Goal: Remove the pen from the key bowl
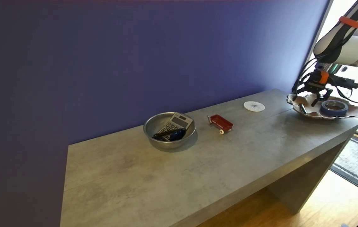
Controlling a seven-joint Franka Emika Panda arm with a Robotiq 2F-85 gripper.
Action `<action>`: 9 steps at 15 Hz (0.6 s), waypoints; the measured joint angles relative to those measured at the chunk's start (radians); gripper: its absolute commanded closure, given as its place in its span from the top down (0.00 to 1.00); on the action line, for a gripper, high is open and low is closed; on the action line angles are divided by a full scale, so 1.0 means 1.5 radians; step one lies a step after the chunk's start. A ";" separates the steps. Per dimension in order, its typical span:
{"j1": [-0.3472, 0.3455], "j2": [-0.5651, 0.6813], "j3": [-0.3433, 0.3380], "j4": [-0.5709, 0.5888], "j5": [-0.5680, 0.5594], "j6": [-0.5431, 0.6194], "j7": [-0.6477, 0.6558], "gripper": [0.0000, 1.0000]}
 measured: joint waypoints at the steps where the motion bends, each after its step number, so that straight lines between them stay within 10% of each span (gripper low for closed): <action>1: -0.027 0.007 0.021 0.005 0.006 0.000 -0.016 0.52; 9: -0.169 0.052 0.116 0.030 0.015 -0.001 -0.113 0.00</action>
